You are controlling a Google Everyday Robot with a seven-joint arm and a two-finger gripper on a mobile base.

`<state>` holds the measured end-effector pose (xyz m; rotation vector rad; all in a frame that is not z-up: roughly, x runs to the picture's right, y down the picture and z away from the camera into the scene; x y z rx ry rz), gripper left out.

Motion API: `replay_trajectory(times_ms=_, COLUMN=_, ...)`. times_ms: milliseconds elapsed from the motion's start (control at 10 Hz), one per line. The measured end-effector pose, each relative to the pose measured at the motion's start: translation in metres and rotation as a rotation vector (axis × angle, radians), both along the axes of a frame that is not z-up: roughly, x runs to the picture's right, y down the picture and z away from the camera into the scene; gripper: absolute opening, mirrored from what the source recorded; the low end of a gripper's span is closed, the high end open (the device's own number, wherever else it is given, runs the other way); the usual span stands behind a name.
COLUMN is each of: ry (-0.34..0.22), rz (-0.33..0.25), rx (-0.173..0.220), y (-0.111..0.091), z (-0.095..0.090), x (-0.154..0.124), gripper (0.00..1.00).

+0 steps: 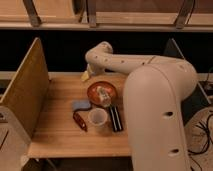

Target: Move the arm in a circular motion

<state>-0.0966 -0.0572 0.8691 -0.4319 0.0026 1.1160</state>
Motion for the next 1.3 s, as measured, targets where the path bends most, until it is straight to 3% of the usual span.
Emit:
replay_trajectory(times_ms=200, ry=-0.038, rz=-0.105, rx=-0.035, y=0.033, z=-0.025, x=-0.034, gripper=0.80)
replay_trajectory(times_ms=400, ry=-0.018, rz=-0.152, rx=-0.041, y=0.054, z=-0.051, x=-0.031, gripper=0.80)
replay_trajectory(times_ms=500, ry=0.005, rz=-0.144, rx=-0.049, y=0.064, z=-0.063, x=-0.022, gripper=0.80)
replay_trajectory(times_ms=700, ry=0.079, rz=-0.071, rx=-0.067, y=0.078, z=-0.074, x=0.018, gripper=0.80)
replay_trajectory(times_ms=900, ry=0.180, rz=0.033, rx=-0.067, y=0.074, z=-0.072, x=0.072, gripper=0.80)
replay_trajectory(times_ms=1100, ry=0.277, rz=0.108, rx=-0.043, y=0.052, z=-0.059, x=0.122, gripper=0.80)
replay_trajectory(times_ms=1300, ry=0.334, rz=0.126, rx=-0.024, y=0.021, z=-0.040, x=0.137, gripper=0.80)
